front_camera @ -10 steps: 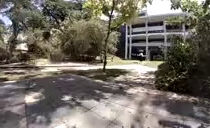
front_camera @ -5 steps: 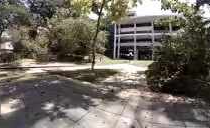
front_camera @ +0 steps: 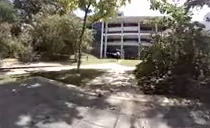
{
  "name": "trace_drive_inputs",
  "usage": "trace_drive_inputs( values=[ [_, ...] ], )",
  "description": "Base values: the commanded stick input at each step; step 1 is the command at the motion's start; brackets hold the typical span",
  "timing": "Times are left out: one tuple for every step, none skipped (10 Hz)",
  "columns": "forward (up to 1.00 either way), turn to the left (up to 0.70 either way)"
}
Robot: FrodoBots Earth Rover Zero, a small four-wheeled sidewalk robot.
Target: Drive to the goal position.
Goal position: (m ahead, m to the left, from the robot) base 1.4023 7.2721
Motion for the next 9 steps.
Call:
trace_drive_inputs(
  values=[
    [0.5, -0.5],
    [0.5, -0.5],
    [0.5, -0.36],
    [0.5, 0.0],
    [0.5, 0.0],
    [0.5, 0.0],
    [0.5, 0.0],
    [0.5, 0.0],
    [0.5, 0.0]
  ],
)
